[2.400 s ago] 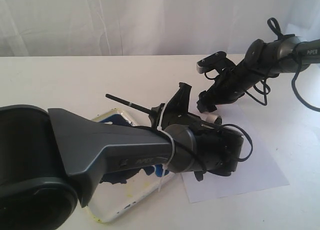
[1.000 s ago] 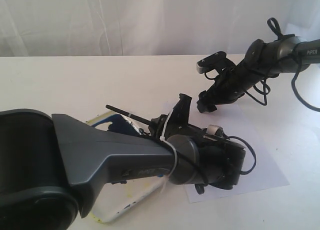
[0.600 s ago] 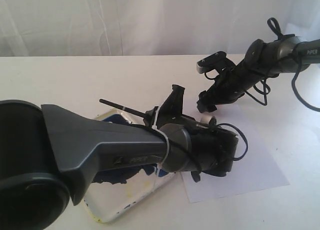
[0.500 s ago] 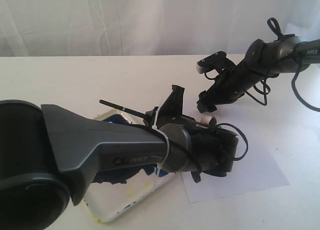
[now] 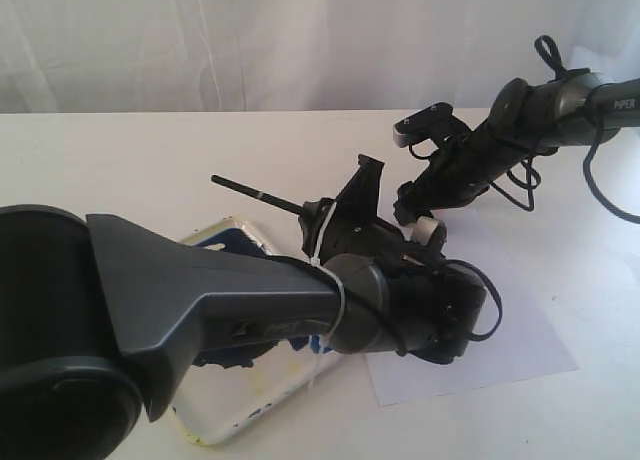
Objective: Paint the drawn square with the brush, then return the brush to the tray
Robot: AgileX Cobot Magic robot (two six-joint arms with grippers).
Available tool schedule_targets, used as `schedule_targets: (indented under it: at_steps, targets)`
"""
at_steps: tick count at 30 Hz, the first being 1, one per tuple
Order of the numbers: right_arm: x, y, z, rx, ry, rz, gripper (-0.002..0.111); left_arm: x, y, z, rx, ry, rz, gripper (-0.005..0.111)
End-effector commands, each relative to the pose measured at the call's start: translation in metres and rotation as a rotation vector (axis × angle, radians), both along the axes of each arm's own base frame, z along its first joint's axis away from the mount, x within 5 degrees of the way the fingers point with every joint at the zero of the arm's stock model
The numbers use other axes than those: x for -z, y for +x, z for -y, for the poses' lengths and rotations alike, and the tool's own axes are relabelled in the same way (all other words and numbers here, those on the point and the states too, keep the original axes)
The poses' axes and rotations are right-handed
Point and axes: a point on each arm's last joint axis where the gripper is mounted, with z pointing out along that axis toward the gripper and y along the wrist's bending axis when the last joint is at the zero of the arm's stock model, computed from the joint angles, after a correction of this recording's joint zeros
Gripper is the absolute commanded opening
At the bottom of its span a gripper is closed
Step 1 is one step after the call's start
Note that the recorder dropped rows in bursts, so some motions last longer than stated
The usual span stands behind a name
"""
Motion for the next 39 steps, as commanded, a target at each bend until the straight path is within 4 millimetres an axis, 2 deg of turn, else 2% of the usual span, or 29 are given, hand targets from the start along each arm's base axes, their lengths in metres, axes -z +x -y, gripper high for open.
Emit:
schedule_targets:
  at_steps: [1, 7, 17, 23, 39]
  targets:
    - [0.017, -0.004, 0.002, -0.027, -0.031, -0.055, 0.073, -0.007, -0.005, -0.006, -0.05, 0.083, 0.041, 0.0]
    - [0.02, -0.004, 0.002, -0.025, -0.033, -0.057, 0.073, -0.002, -0.012, -0.005, 0.055, 0.242, 0.097, 0.0]
    - [0.02, -0.004, 0.002, -0.027, -0.032, -0.062, 0.073, -0.003, -0.012, -0.004, 0.066, 0.259, 0.104, 0.0]
    - [0.02, -0.004, 0.002, -0.027, -0.032, -0.063, 0.073, -0.002, 0.001, -0.014, 0.025, 0.256, 0.088, 0.0]
    - [0.02, -0.004, 0.002, -0.027, -0.032, -0.063, 0.073, 0.006, -0.001, -0.014, 0.01, 0.252, 0.052, 0.0]
